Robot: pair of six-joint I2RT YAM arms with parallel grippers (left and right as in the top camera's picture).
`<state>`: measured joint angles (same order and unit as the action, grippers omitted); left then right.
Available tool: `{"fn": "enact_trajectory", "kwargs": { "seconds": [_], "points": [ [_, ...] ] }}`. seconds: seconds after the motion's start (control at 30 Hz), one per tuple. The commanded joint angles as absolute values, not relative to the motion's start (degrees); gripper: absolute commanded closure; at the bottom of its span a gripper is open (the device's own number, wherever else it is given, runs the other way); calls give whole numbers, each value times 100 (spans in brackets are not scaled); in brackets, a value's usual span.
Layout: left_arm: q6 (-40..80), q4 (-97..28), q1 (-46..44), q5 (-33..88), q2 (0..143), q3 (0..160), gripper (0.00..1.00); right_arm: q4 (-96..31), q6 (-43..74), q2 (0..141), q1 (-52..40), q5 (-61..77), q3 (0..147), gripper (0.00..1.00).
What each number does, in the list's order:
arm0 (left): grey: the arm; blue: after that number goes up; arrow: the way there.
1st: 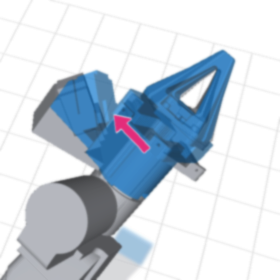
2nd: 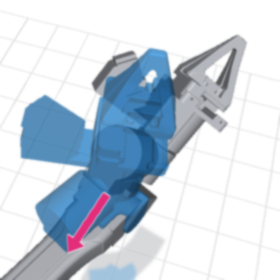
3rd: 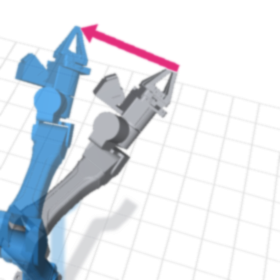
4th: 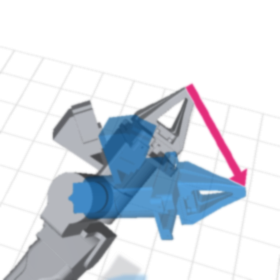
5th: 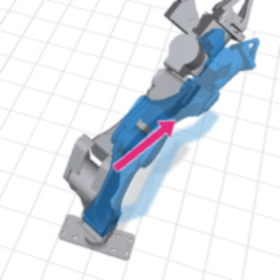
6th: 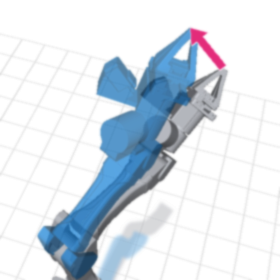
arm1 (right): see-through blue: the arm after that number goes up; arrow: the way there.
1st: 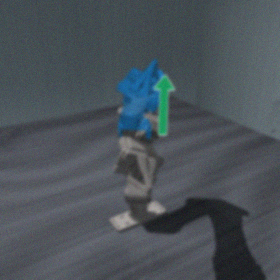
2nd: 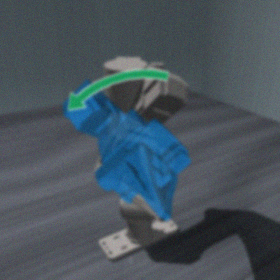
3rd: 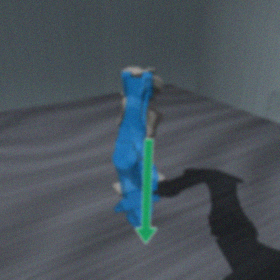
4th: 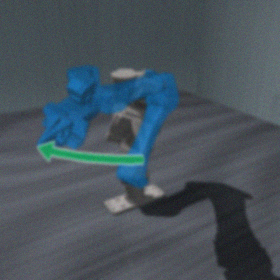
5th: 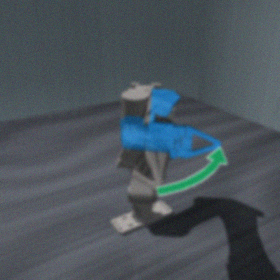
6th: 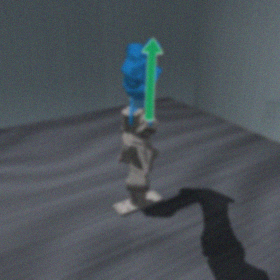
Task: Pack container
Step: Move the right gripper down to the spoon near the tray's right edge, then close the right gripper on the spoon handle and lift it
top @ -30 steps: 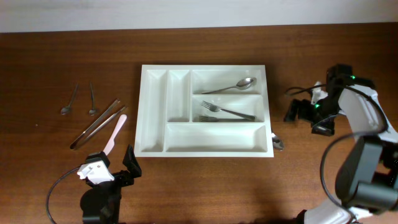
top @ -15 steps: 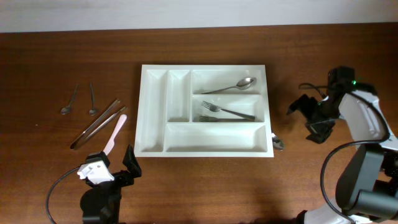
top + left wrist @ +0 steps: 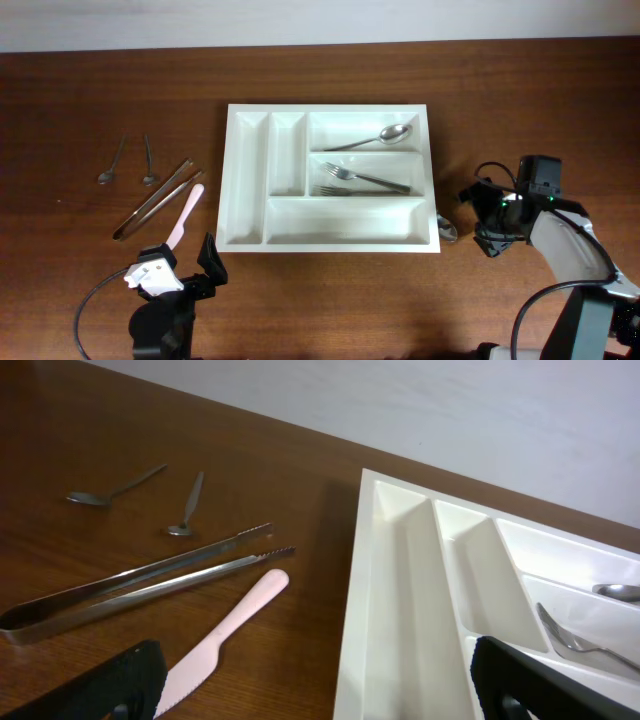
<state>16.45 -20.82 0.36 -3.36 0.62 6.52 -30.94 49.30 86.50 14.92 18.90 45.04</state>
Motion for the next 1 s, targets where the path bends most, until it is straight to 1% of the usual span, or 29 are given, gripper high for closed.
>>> {"fn": "enact_trajectory", "kwargs": {
  "seconds": [0.0,0.1,0.23,0.57,0.67,0.73,0.77,0.97],
  "points": [
    [1557,-2088,56,-274,30,633,1,-2818,5411,8580,1142,2016,4244,8],
    [1557,-2088,56,-274,30,633,1,-2497,5806,8580,655,1962,4075,10],
    [1557,-2088,54,-274,30,633,1,-2434,6080,8580,235,1699,4056,12],
    [1557,-2088,56,-274,30,633,1,-2484,6101,8580,231,1581,4014,13],
    [1557,-2088,56,-274,30,633,1,-2484,6101,8580,233,1511,3940,26],
    [1555,-2088,56,-274,30,633,1,-2482,6173,8580,233,1448,3870,43],
    [1557,-2088,56,-274,30,633,1,-2480,6204,8580,233,1433,3841,48],
    [1555,-2088,56,-274,30,633,1,-2460,6202,8580,233,1365,3804,71]
  ]
}}
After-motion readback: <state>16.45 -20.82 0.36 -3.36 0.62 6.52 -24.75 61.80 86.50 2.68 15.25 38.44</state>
